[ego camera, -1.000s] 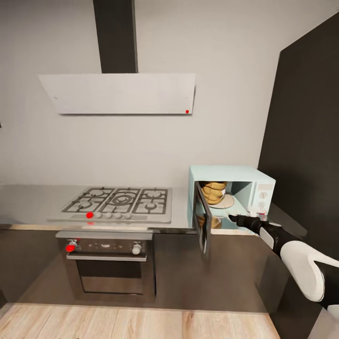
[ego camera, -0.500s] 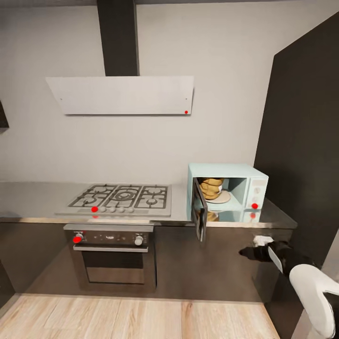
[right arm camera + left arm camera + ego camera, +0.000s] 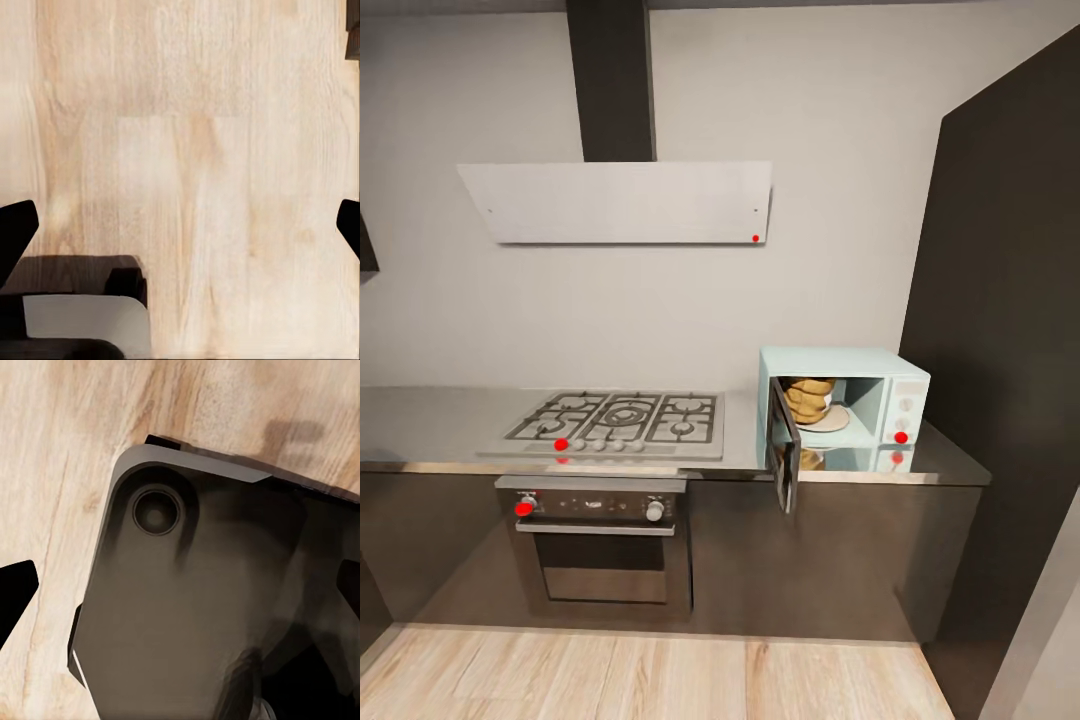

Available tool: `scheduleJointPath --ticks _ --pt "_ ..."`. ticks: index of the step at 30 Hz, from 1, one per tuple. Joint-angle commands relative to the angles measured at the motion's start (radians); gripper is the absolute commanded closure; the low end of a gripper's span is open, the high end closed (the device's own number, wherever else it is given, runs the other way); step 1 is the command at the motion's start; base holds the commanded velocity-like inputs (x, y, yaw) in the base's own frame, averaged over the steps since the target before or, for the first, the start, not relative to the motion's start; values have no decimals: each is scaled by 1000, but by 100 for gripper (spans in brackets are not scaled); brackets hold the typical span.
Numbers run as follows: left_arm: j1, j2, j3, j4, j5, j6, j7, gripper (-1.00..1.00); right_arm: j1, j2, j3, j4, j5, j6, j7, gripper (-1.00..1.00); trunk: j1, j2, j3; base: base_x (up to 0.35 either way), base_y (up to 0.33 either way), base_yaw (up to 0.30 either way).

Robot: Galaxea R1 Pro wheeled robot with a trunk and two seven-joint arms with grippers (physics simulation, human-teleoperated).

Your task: In the kitchen, take the popcorn bag from the countertop, put it into the microwave, and heat it until the popcorn is cooked so the cooked popcorn ends up inside the bag.

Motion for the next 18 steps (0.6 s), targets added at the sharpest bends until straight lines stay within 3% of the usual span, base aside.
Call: scheduleJointPath --ticks 1,6,8,11,15,18 --pt "0 0 7 -1 0 -1 1 -100 34 0 -11 1 7 -25 2 -100 0 -1 -1 0 0 0" --pt "0 -2 7 -1 0 -1 1 -100 155 5 -14 1 -35 -108 -20 -100 0 -1 -1 0 0 0" --pt "0 -2 7 -1 0 -1 1 -100 171 26 -14 1 -65 -113 -37 -100 0 -1 -1 0 0 0" --pt "0 -1 7 -1 -1 -1 1 -100 179 51 -14 1 -76 -117 -65 -100 0 -1 -1 0 0 0" --pt "0 -1 5 -1 0 0 1 -100 183 54 -14 1 -76 -110 -73 -100 0 -1 -1 19 0 0" --pt "0 0 4 0 2 1 1 -100 187 53 -14 1 -76 -105 -75 -100 0 -1 -1 237 0 0"
